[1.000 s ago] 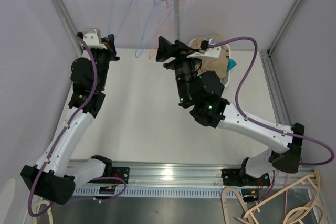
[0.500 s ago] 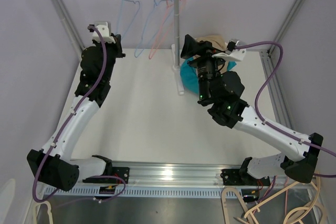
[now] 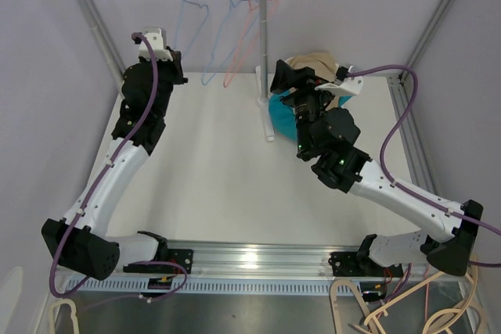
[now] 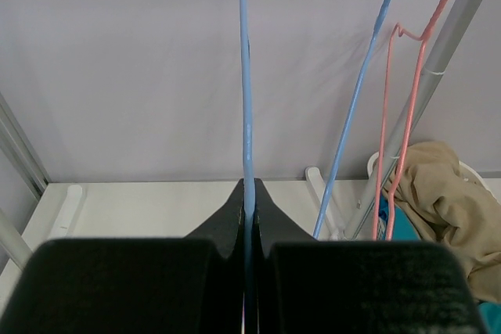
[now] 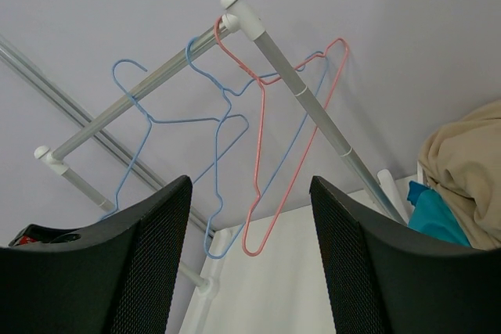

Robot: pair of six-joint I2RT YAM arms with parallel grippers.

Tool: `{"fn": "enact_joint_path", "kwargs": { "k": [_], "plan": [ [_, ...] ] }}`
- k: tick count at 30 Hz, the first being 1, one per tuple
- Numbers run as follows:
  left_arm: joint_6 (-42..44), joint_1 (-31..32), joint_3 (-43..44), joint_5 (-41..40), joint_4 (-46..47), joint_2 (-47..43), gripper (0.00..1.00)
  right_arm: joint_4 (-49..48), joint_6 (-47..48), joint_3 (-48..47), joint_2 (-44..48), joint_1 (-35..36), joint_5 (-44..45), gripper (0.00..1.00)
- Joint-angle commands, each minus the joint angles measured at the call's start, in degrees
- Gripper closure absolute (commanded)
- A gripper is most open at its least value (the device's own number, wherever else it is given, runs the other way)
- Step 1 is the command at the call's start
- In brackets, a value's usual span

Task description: Remove the t-shirt from the hanger

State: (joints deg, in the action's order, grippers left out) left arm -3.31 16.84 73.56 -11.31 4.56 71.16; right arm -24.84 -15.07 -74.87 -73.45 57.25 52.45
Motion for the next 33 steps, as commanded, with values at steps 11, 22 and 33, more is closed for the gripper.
{"fn": "enact_joint_path", "kwargs": {
  "k": [11,22,33],
  "plan": [
    [-1.44,-0.49,1.32,0.24,-0.34,0.13,0.84,-0.21,-4.79,1.83,3.31,-1.18,2.05,0.33],
    [-1.87,-0.93,0.62,-0.65,0.28,-0.49,0.82,0.93,-5.5,2.01,3.75,-1.18,2.13,0.33],
    [-0.29,-0.93,1.4,-6.44,-4.1,-5.85,0.03,5.76,-3.21,1.57,4.02,-1.18,3.54,0.22]
  ]
}}
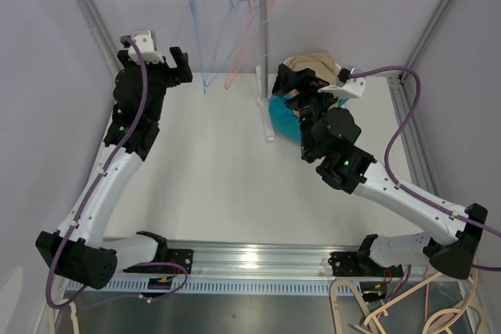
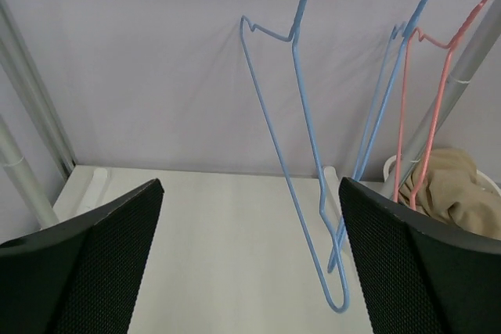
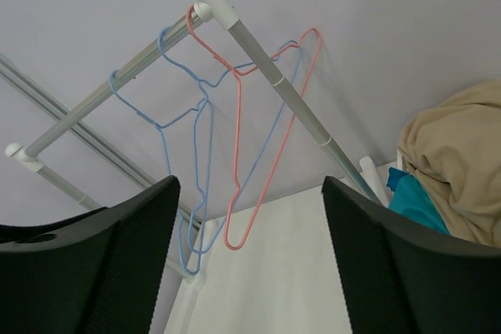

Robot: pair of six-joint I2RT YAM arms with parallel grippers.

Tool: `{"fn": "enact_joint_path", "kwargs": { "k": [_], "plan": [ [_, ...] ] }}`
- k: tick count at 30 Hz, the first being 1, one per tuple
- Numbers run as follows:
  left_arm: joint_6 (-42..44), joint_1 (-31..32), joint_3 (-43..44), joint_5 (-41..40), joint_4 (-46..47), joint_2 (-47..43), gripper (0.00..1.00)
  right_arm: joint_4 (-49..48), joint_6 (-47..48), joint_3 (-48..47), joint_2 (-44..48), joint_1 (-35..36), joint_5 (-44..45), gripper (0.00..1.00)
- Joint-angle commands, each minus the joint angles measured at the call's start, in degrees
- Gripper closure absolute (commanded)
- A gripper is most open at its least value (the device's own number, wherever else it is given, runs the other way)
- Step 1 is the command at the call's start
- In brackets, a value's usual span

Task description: Remove the t-shirt from the hanger

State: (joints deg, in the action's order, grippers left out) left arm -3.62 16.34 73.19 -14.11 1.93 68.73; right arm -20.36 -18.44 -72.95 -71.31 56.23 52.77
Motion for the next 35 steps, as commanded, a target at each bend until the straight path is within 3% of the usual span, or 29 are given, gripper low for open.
{"fn": "enact_joint_path", "kwargs": {
  "k": [1,5,10,13,19,24,30,35],
  "plan": [
    [-1.12,-0.52,3.52,-3.82,-6.8,-3.77,0.01,2.07,0.5,-0.44,1.87,-0.15,3.56,0.19],
    [-6.83,-0.43,4.16,-5.22,-15.37,-9.12,0.01,8.21,3.23,-0.53,2.84,-0.15,5.76,0.0],
    [-10.19,0.01,-2.34,-1.28,-19.25,-18.7,0.01,16.56,1.93,0.09,4.95,-0.24,15.32,0.01],
    [-12.02,0.27,-5.94,-2.84,-23.37,-24.68,0.0,30.32,-1.93,-0.7,5.48,-0.5,18.85,0.01],
    [-19.4,0.27,-16.31,1.52,-28.56,-35.14,0.01,47.32,-12.48,2.97,6.62,-0.5,16.49,0.0],
    [-19.85,0.27,-22.29,7.51,-30.58,-37.96,0.0,52.79,-21.63,8.25,8.81,0.72,15.78,0.01],
    [-16.69,0.19,-28.18,7.69,-29.62,-40.95,0.0,49.37,-23.75,16.59,13.64,3.01,14.9,0.0],
    [-15.54,0.27,-29.94,6.55,-28.92,-42.1,0.01,57.17,-32.0,16.52,12.78,3.62,17.97,0.01]
  ]
}}
